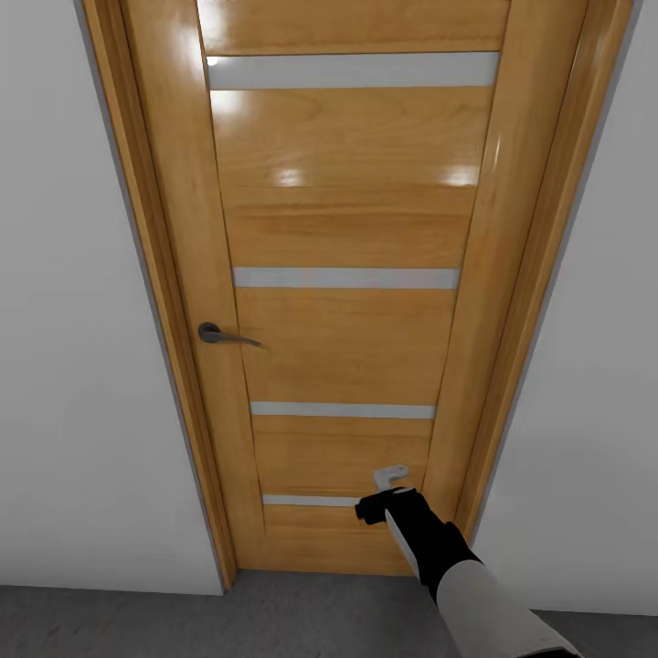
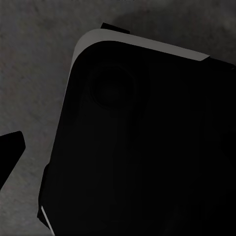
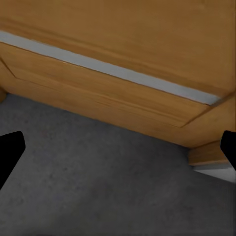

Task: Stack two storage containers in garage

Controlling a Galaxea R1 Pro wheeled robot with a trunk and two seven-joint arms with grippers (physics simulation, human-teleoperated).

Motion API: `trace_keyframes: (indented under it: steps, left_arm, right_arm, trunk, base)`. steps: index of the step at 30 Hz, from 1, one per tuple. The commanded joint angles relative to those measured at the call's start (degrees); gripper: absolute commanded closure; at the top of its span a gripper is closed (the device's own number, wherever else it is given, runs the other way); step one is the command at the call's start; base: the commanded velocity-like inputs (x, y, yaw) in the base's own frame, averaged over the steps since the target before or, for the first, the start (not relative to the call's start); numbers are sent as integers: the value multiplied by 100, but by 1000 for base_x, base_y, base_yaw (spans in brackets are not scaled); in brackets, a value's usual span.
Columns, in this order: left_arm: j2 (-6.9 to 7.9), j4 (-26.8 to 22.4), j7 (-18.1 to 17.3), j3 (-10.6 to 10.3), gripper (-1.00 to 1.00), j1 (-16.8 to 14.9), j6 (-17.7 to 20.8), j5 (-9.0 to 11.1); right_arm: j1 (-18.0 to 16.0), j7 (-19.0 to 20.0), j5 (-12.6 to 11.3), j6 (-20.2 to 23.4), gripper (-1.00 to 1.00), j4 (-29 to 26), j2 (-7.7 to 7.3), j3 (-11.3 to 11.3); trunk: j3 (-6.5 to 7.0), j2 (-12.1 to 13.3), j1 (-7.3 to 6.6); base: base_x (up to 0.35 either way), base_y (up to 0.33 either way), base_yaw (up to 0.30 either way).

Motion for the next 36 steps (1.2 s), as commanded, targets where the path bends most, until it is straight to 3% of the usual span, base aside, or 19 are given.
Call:
trace_keyframes:
  steps: [1,7,24,28,32,36]
  left_arm:
    - [-2,-2,0,11,-100,-1,-13,19]
    - [1,-2,0,11,-100,-1,-13,19]
    - [1,-2,0,11,-100,-1,-13,21]
    - [2,-2,0,11,-100,-1,-12,26]
    - [0,-8,3,11,-100,-1,-13,27]
    - [1,-10,7,13,-100,-1,-13,28]
  right_arm:
    - [-17,-2,61,28,-100,-10,0,73]
    - [-39,-74,87,-99,-100,-44,0,392]
    - [-42,-168,76,-228,-100,-244,0,597]
    - [-42,-180,68,-472,-100,-581,0,985]
    - [-42,-184,67,-677,-100,-1153,0,1720]
    - [-42,-176,65,-727,-100,-1463,0,1975]
  trunk:
    - [-6,-3,0]
    - [-6,-3,0]
    - [-6,-3,0]
    - [-6,-3,0]
    - [-6,-3,0]
    - [-6,-3,0]
  base:
    - [0,0,0]
    - [0,0,0]
    - [0,0,0]
    - [0,0,0]
    - [0,0,0]
    - [0,0,0]
